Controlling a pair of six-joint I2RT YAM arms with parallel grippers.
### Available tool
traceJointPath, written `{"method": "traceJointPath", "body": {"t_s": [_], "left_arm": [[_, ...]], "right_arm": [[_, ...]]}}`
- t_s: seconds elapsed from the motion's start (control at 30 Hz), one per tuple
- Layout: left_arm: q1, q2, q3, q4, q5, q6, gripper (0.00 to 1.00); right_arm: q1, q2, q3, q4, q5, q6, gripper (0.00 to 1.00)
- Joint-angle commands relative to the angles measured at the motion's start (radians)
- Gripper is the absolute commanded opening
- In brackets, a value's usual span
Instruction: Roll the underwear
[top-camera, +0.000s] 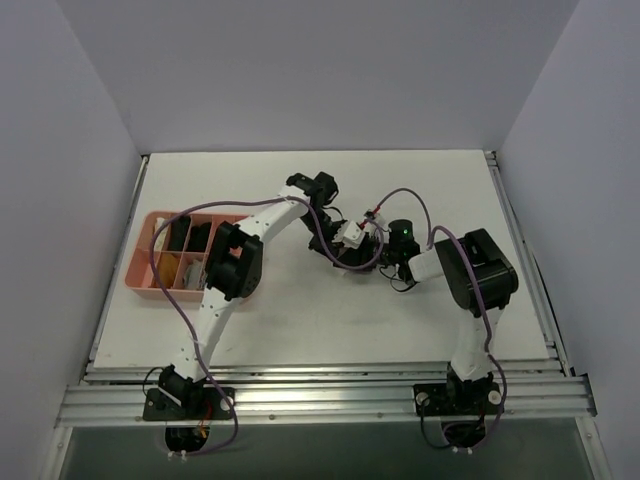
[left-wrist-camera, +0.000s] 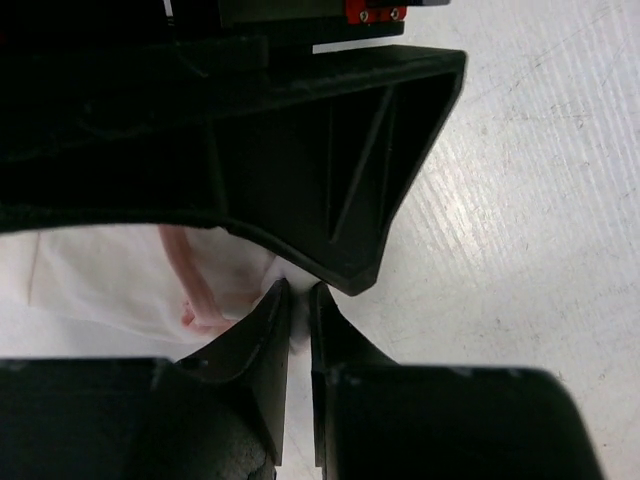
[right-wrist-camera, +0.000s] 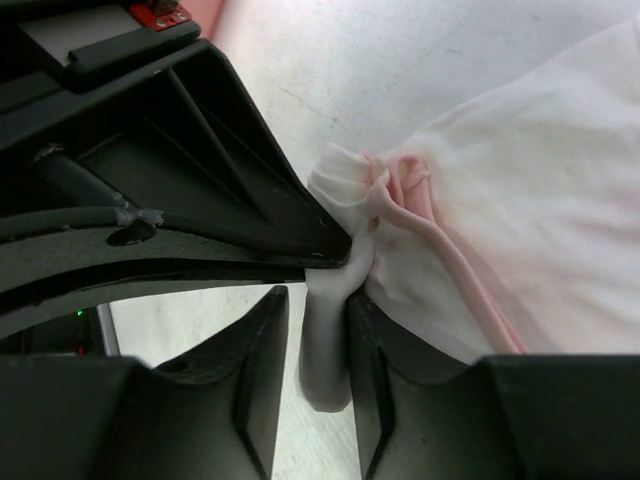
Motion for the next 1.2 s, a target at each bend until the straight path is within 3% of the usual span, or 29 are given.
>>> {"method": "traceJointPath", "body": {"t_s": [0.0,0.17,0.3,0.63,0.83,0.93,1.17], "left_arm": [[-0.026,0.060,0.044,-0.234,0.043,0.083,0.11],[-0.042,0.065,0.042,-0.246,0.040,0.058,0.11],[-0.059,0.100,0.091,-0.288,0.042,0.035,0.11],[-0.082,0.166,0.174,-0.343,0.037,-0.023,0.12],[-0.080,0.143,0.131,-0.368,0.034,-0.040,0.12],[-0.079,0.129,0.102,-0.389,0.023,-0.048,0.12],[-0.076,0.030,-0.065,-0.374,0.043,-0.069,0.12]], "right_arm": [[0.008,-0.081,-0.039,-0.316,0.172,-0.091,0.28],[-0.011,-0.250,-0.065,-0.447,0.320,-0.122,0.32],[-0.031,-0.366,-0.120,-0.464,0.418,-0.076,0.40],[-0.041,-0.611,-0.185,-0.558,0.651,-0.071,0.40],[-0.022,-0.453,-0.136,-0.512,0.619,-0.076,0.38],[-0.016,-0.396,-0.095,-0.509,0.619,-0.079,0.32],[0.105,-0.200,0.072,-0.464,0.622,-0.094,0.29]]}}
